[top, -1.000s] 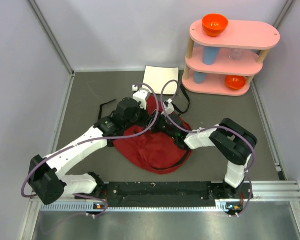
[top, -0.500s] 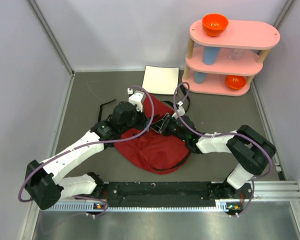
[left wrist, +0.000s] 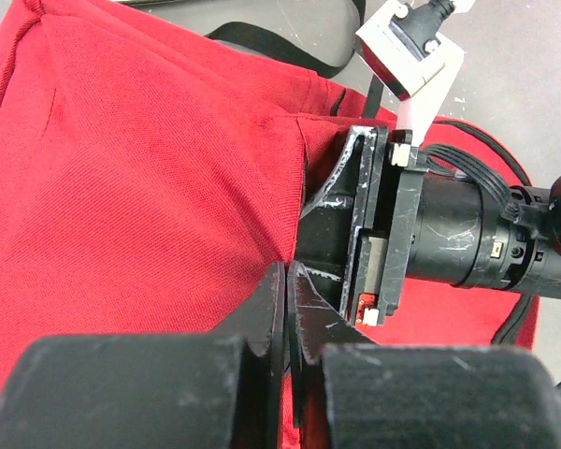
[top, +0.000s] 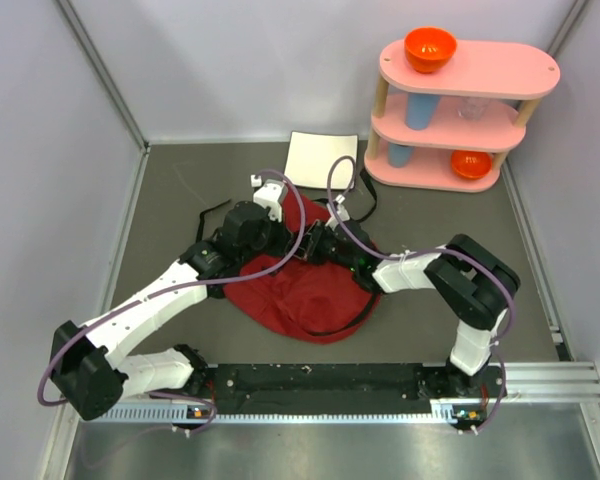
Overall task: Pack the student bag
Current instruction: Place the personal item in the student bag, then adjust the student bag at the center of the board.
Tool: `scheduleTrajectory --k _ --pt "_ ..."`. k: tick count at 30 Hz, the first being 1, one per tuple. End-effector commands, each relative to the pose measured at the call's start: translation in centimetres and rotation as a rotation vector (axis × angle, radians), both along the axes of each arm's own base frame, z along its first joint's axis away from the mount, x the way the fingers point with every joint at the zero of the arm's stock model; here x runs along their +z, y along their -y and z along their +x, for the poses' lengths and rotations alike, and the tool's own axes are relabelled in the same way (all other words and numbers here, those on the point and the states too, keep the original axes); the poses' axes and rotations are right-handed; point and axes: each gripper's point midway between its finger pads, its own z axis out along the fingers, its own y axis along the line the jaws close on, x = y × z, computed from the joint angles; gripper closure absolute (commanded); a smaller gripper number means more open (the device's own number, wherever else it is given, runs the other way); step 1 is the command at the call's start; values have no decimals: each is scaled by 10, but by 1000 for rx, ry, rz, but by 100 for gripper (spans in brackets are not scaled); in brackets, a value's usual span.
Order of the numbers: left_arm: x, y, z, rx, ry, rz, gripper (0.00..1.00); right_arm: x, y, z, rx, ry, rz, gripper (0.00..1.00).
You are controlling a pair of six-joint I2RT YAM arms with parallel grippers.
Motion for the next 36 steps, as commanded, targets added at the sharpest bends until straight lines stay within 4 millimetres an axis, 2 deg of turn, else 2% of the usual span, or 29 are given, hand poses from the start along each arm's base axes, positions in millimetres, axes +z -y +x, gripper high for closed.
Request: scheduleTrajectory --k 1,2,3,4,5,7,8,9,10,11,12,14,15,17,18,20,21,22,23,24,25,26,27,28,30,34,35,36 --pt "15 13 -2 -45 30 -61 100 33 -10 1 32 87 64 90" --pt "11 12 -2 -37 19 -55 100 42 -3 0 10 102 69 81" --pt "6 9 -3 -26 5 -42 100 25 12 -3 -28 92 14 76" --pt "1 7 -3 -12 -10 -37 99 24 21 -5 -53 92 -6 73" --pt "-2 5 -4 -2 -17 -35 94 35 33 -8 -85 106 -11 70" --pt "-3 0 -7 19 -20 -41 76 11 68 -13 -179 79 -129 66" --pt "-4 -2 -8 25 -21 -43 69 6 82 -14 -217 67 -173 63" --pt "-1 -6 -12 35 -18 -53 60 20 101 -12 -285 94 -186 62" --pt "2 -9 -13 39 -11 -58 55 4 117 -18 -302 57 -275 62" --pt "12 -13 -16 47 12 -80 52 8 130 -16 -347 71 -309 61" --pt "17 -16 -19 58 17 -95 36 20 139 -18 -363 95 -311 60" --pt "32 -23 -26 63 49 -127 27 26 152 -20 -379 130 -352 57" --pt "36 -26 -28 72 55 -144 25 40 156 -20 -389 153 -339 56" --pt "41 -36 -35 105 56 -158 22 43 160 -20 -374 162 -370 47" --pt "36 -41 -37 134 38 -167 21 57 162 -11 -377 174 -354 45" --pt "30 -57 -40 207 36 -171 18 55 150 -10 -268 133 -339 39" --pt "13 -62 -43 242 1 -165 18 71 151 4 -274 132 -309 39" --pt "5 -68 -44 271 -14 -160 17 65 146 9 -246 117 -316 37" --pt "-3 -73 -47 289 -33 -153 16 69 138 10 -193 133 -306 36" --pt "-19 -77 -50 318 -71 -159 16 83 133 18 -187 154 -287 36" --pt "-28 -81 -51 340 -93 -162 16 84 133 26 -182 156 -289 32" --pt "-34 -83 -53 350 -105 -176 15 75 123 27 -119 147 -300 30" --pt "-49 -82 -57 358 -142 -194 15 82 118 36 -107 147 -293 29" --pt "-55 -85 -57 378 -154 -205 15 80 117 42 -102 133 -294 28" --pt "-69 -87 -62 398 -194 -243 15 68 107 49 -50 94 -289 28" --pt "-80 -91 -62 429 -222 -341 13 41 101 54 -3 20 -289 28" --pt "-76 -90 -62 421 -208 -377 13 34 101 53 0 -3 -286 29" --pt "-84 -93 -62 434 -219 -396 12 26 102 52 -1 -25 -291 29"
